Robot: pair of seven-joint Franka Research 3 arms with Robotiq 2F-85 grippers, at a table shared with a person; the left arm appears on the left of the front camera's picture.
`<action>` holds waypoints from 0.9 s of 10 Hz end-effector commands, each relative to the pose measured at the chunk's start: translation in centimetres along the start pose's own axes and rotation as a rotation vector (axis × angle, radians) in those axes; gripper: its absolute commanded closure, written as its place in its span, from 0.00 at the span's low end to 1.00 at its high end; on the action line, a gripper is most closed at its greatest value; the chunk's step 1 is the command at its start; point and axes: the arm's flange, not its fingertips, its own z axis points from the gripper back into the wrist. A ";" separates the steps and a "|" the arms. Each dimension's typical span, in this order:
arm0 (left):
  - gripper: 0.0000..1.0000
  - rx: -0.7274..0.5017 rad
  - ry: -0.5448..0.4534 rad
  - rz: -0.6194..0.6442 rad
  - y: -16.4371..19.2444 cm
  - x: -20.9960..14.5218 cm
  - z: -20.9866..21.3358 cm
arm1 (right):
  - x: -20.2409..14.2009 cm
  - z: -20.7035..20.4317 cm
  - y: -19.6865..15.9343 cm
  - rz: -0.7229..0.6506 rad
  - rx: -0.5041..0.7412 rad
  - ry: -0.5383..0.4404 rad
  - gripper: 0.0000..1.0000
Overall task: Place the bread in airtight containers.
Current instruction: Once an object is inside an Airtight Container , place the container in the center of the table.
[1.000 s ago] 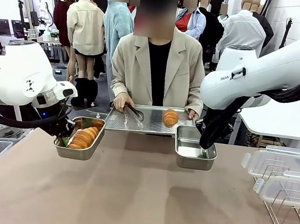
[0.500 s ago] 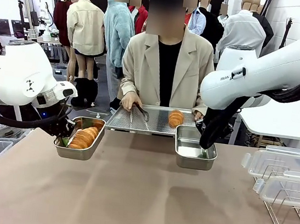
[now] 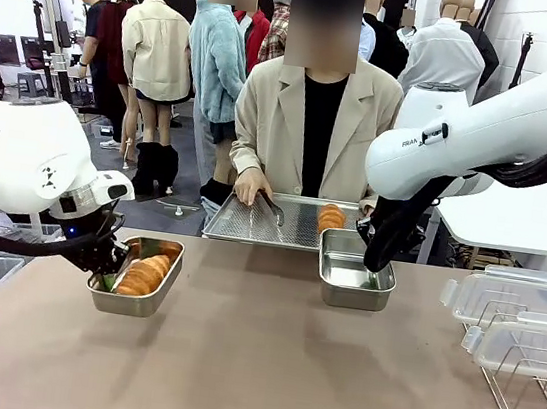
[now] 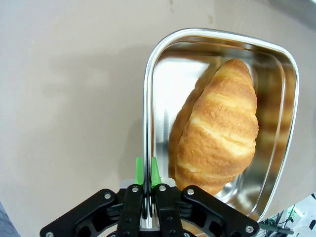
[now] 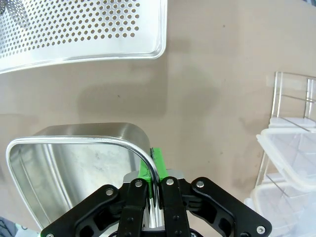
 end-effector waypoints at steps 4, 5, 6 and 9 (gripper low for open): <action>1.00 -0.021 0.018 0.025 2.8 0.9 -4.0 | -0.1 -0.2 0.0 -0.007 0.008 -0.017 1.00; 1.00 -0.012 -0.006 0.022 3.2 1.5 -4.6 | -0.1 -0.2 0.0 -0.007 0.008 -0.017 1.00; 1.00 -0.015 0.020 0.027 3.4 2.1 -5.2 | -0.1 -0.2 0.0 -0.007 0.008 -0.017 1.00; 1.00 0.016 0.030 0.000 2.4 2.4 -6.2 | -0.1 -0.2 0.0 -0.007 0.008 -0.017 1.00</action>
